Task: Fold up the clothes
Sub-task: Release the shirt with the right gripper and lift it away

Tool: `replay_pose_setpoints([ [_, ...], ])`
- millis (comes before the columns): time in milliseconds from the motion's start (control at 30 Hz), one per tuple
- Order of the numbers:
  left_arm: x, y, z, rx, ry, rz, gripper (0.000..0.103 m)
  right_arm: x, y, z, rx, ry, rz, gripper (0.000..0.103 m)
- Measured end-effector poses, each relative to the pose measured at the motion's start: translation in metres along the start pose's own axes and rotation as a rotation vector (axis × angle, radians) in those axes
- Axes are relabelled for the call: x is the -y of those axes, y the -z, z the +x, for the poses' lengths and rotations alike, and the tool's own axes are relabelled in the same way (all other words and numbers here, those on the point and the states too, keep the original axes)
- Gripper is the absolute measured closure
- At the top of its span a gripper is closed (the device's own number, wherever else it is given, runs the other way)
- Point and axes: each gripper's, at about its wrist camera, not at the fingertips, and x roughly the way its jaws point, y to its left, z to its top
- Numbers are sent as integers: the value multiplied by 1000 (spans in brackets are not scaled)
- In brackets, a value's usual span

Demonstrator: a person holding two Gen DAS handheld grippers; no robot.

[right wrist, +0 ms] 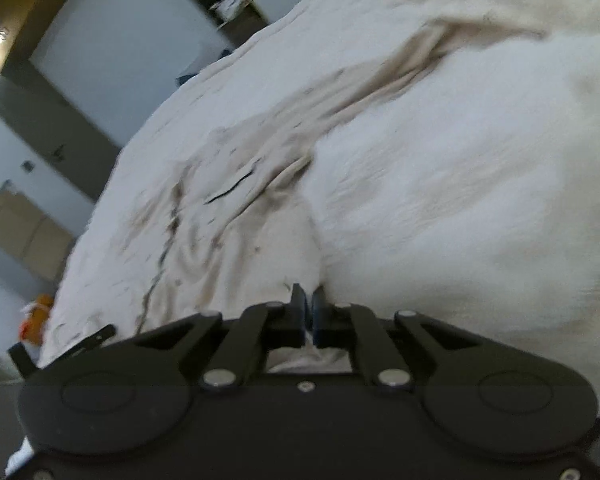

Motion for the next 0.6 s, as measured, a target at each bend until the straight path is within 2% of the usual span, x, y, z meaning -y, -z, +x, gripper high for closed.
replay_pose_setpoints([
  [100, 0, 2, 2, -6, -5, 8, 45, 3, 6, -11, -18, 150, -62, 102],
  [200, 2, 4, 2, -8, -14, 28, 45, -1, 18, 1, -101, 233, -161, 100],
  [267, 3, 5, 0, -3, -16, 36, 45, -13, 20, 6, -85, 288, -241, 91],
  [300, 3, 6, 0, 0, -16, 39, 45, -19, 20, 8, -78, 311, -279, 91],
  [433, 3, 14, -3, 10, -21, 68, 44, -39, 14, 22, -67, 299, -370, 89],
  [500, 4, 16, -3, 10, -24, 81, 44, -55, 11, 33, -57, 320, -437, 80],
  [567, 4, 17, -4, 8, -25, 87, 44, -63, 10, 38, -45, 315, -463, 66],
  [600, 3, 16, -4, 3, -21, 77, 44, -67, 9, 41, -40, 311, -472, 64],
])
